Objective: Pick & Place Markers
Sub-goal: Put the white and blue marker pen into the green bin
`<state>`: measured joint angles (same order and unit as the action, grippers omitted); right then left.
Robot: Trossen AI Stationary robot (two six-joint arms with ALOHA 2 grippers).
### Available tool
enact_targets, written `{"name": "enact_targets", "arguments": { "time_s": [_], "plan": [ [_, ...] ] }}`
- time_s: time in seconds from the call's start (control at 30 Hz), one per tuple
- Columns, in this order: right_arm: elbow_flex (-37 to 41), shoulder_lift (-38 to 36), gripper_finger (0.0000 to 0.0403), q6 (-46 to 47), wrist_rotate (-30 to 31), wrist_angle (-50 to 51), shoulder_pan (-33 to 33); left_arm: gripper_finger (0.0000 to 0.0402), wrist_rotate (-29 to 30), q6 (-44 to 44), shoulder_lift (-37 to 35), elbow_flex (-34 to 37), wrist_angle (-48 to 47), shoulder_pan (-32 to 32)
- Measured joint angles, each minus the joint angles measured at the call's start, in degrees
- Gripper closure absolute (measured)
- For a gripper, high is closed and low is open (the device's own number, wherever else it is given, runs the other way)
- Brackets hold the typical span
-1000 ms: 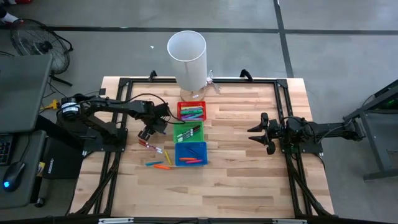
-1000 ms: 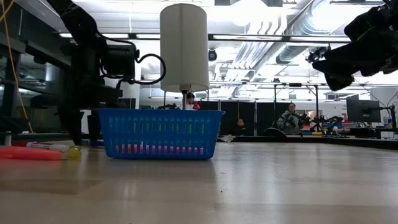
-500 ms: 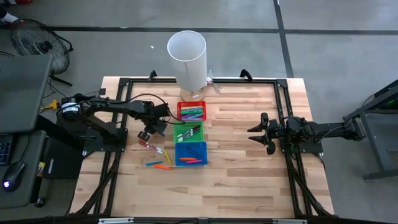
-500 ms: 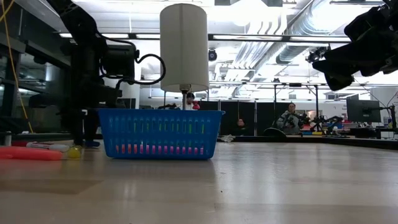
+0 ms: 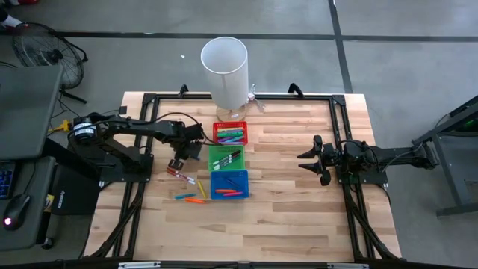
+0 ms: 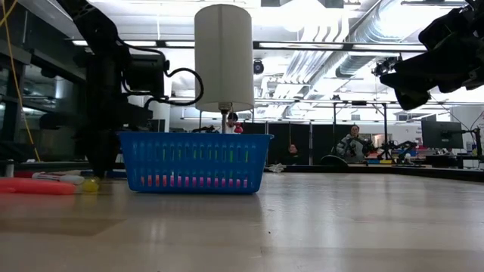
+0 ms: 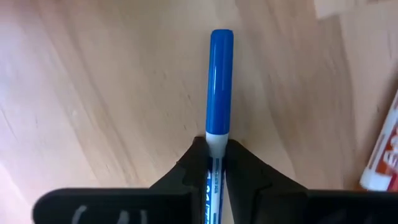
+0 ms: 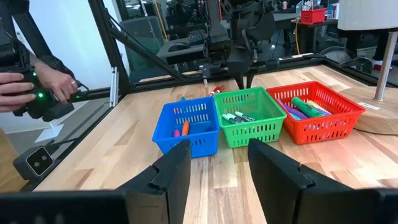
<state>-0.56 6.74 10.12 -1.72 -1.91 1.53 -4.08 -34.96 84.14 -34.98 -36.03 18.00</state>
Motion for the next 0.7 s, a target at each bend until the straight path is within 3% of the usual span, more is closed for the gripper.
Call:
{"name": "enact_targets", "arguments": {
  "time_s": [0.4,0.7],
  "plan": [
    [0.00,0.00,0.0253,0.02,-0.01,0.00,0.02,0.0372,-0.27,14.45,-1.25,-3.94,-3.07,0.00],
    [0.00,0.00,0.0253,0.00,-0.01,0.00,0.02,0.0373,-4.34,27.67,-5.07,-7.72,-6.77,-0.08]
  ]
}}
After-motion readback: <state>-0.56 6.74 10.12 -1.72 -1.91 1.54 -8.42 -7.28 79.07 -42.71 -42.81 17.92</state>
